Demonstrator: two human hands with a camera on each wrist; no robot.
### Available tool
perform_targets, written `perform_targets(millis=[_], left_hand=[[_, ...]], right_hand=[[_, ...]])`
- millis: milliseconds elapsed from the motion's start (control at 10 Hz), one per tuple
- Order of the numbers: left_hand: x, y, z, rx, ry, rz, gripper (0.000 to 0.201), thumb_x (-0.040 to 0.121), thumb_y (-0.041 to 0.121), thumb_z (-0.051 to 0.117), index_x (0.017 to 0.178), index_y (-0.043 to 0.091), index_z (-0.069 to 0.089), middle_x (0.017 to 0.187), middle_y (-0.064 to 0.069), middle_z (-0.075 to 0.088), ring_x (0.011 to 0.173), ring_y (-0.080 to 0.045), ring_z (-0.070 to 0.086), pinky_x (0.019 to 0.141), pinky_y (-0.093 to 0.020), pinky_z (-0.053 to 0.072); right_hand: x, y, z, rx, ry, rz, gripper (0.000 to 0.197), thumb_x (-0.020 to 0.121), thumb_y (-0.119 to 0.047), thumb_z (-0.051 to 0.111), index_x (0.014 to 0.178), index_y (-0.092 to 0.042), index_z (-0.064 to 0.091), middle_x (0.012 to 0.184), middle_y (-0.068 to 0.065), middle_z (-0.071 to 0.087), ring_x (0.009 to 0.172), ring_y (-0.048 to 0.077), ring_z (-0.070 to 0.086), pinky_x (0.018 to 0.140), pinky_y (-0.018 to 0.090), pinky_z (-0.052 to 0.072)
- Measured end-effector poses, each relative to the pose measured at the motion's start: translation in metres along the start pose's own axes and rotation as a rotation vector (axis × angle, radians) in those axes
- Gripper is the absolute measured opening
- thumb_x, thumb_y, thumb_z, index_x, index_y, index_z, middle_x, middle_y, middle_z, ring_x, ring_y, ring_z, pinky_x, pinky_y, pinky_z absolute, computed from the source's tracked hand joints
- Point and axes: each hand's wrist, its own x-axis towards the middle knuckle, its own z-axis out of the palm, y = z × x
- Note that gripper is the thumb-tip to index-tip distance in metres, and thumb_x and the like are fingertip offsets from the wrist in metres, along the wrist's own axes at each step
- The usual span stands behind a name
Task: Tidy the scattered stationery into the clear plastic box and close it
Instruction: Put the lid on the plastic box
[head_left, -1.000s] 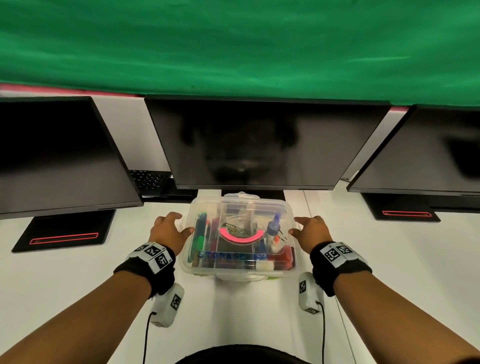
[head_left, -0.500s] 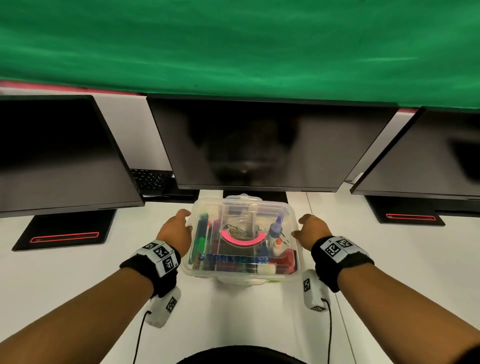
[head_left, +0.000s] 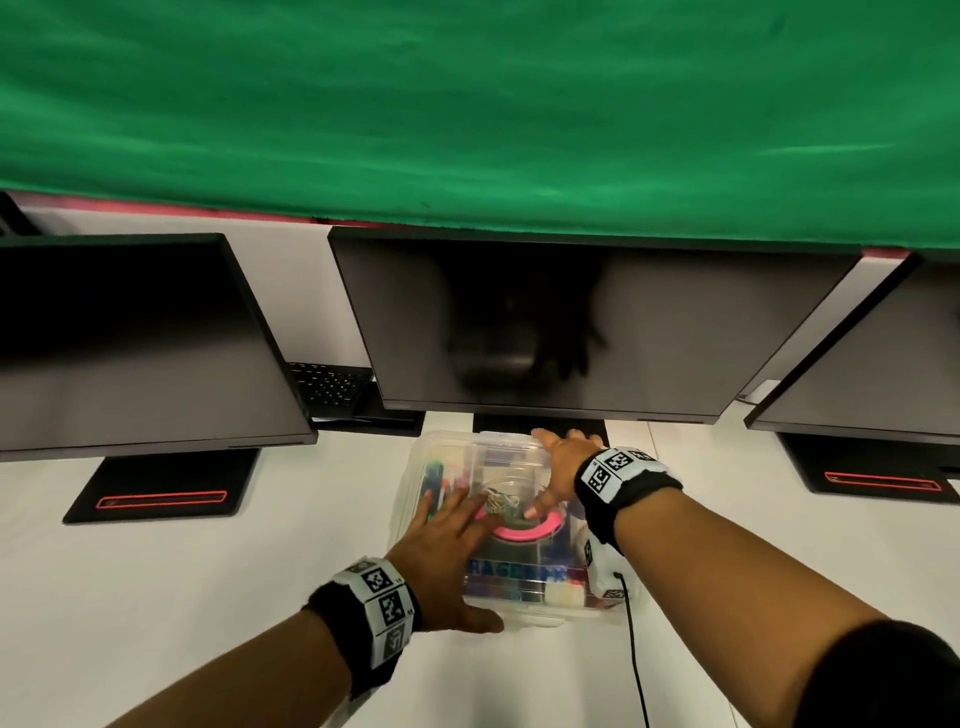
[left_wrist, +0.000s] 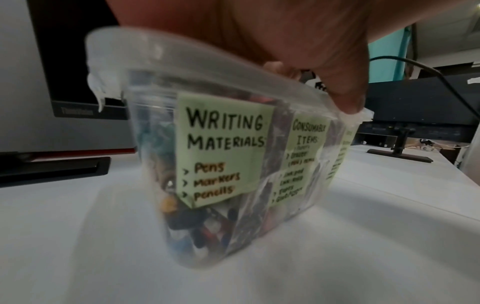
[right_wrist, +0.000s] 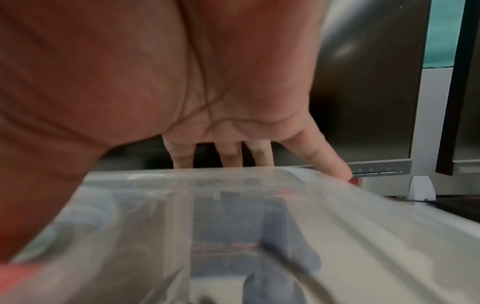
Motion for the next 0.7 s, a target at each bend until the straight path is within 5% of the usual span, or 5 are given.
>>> perform_targets(millis=[300,400,500,600,700], left_hand=[[0.002,0.012,-0.007,0.022,-0.059,-0.027,0.112,0.072,0.068,0.058,0.148,0.026,-0.014,0.157,-0.002,-0.021,0.144,-0.026,-0.023,0.113,-0.05,-0.02],[0.005,0.005,-0.002,-0.011,-0.029,-0.001,0.113,0.071,0.071,0.058,0.148,0.027,-0.013,0.157,0.0,-0.02,0.144,-0.025,-0.023,0.11,-0.048,-0.022],[-0.002,-0.002,-0.004,-0.076,-0.028,0.049,0.117,0.06,0.086,0.044,0.148,0.031,-0.01,0.157,0.006,-0.019,0.138,-0.016,-0.027,0.114,-0.046,-0.018],[-0.022,-0.02,-0.002,-0.182,0.157,0.035,0.097,0.069,0.085,0.028,0.148,0.036,-0.001,0.151,0.018,-0.018,0.14,-0.009,-0.022,0.119,-0.036,-0.006],[-0.061,-0.046,0.021,-0.231,0.275,-0.037,0.063,0.084,0.073,0.025,0.136,0.039,0.033,0.15,0.028,-0.003,0.137,-0.007,0.028,0.116,-0.012,0.006]], right_hand=[[0.014,-0.005,-0.003,-0.023,0.006,-0.011,0.111,0.046,-0.047,0.09,0.138,-0.033,0.029,0.134,0.009,0.042,0.127,0.036,0.037,0.102,0.052,0.039],[0.011,-0.003,-0.003,-0.005,0.007,-0.025,0.11,0.047,-0.047,0.089,0.138,-0.033,0.029,0.137,0.01,0.038,0.129,0.036,0.035,0.104,0.053,0.038],[0.0,0.006,0.001,0.074,0.048,-0.019,0.117,0.054,-0.048,0.086,0.147,-0.034,0.015,0.154,0.013,0.016,0.14,0.037,0.02,0.111,0.053,0.03],[-0.024,0.03,0.007,0.268,0.174,-0.066,0.108,0.061,-0.05,0.081,0.147,-0.033,0.017,0.158,0.009,0.01,0.144,0.031,0.018,0.115,0.045,0.028],[-0.068,0.071,0.03,0.408,0.248,-0.086,0.084,0.054,-0.076,0.067,0.126,-0.036,0.048,0.133,-0.002,0.045,0.124,0.016,0.047,0.105,0.027,0.039]])
